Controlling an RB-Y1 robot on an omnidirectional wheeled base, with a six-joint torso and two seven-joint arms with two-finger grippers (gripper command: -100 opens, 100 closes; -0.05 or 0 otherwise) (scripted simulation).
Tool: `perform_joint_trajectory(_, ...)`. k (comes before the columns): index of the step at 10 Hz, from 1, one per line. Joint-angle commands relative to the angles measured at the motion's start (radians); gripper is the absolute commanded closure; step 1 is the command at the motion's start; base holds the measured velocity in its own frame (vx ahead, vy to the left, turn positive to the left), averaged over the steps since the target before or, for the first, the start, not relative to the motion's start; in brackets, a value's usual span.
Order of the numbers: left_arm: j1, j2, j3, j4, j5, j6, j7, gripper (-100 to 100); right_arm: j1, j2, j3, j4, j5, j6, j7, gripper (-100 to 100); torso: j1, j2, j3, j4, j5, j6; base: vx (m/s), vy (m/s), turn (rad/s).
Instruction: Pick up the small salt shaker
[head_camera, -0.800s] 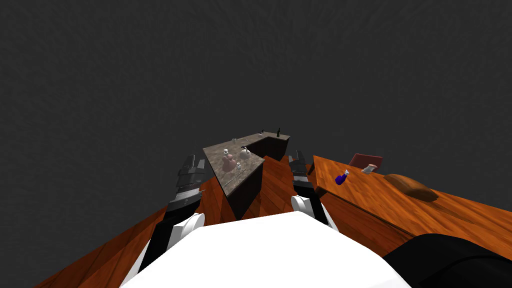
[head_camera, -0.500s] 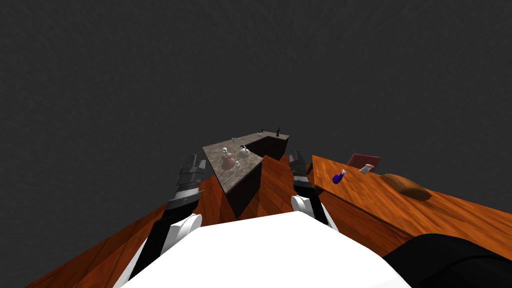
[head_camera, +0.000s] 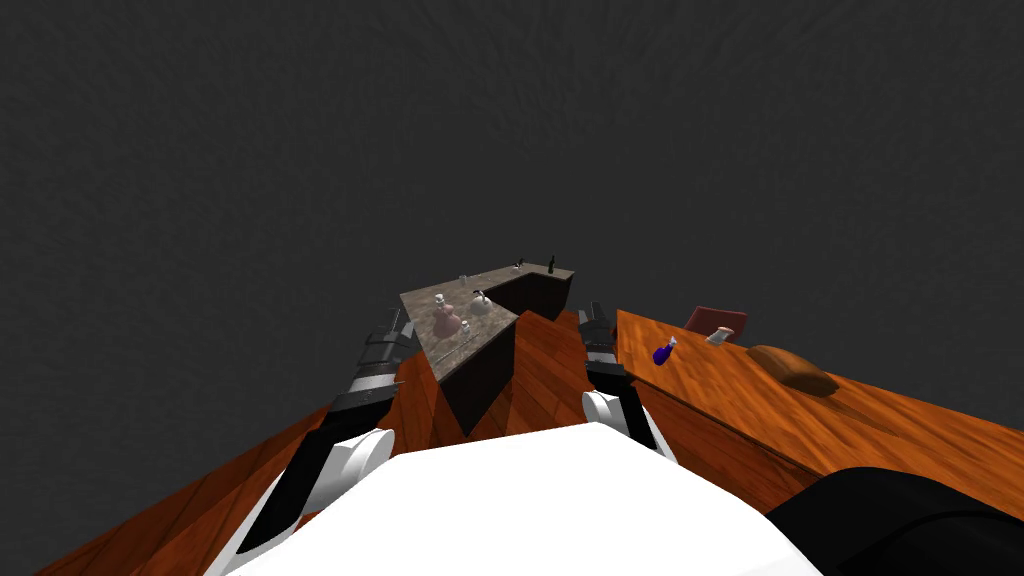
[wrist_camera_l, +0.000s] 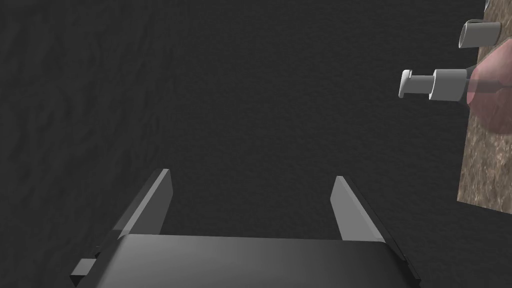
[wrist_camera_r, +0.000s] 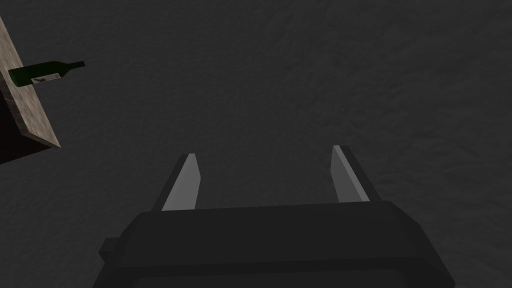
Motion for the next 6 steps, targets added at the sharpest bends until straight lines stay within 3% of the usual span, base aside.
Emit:
perform_joint_trajectory(1, 0.002, 0.021, 0.009, -0.005, 0.020, 0.050, -0.004, -100, 0.000, 0.000, 0.000, 0.000, 0.000, 0.000, 0.000, 0, 0.000, 0.000, 0.000, 0.000, 0.000, 0.000, -0.006, -0.087, -0.016)
perform_joint_trajectory(6, 0.004, 0.075, 0.041, -0.008, 0.075, 0.171, -0.014, -100, 0.000, 0.000, 0.000, 0.000, 0.000, 0.000, 0.000, 0, 0.003, -0.003, -0.002, -0.001, 0.001, 0.000, 0.003, -0.097, -0.021)
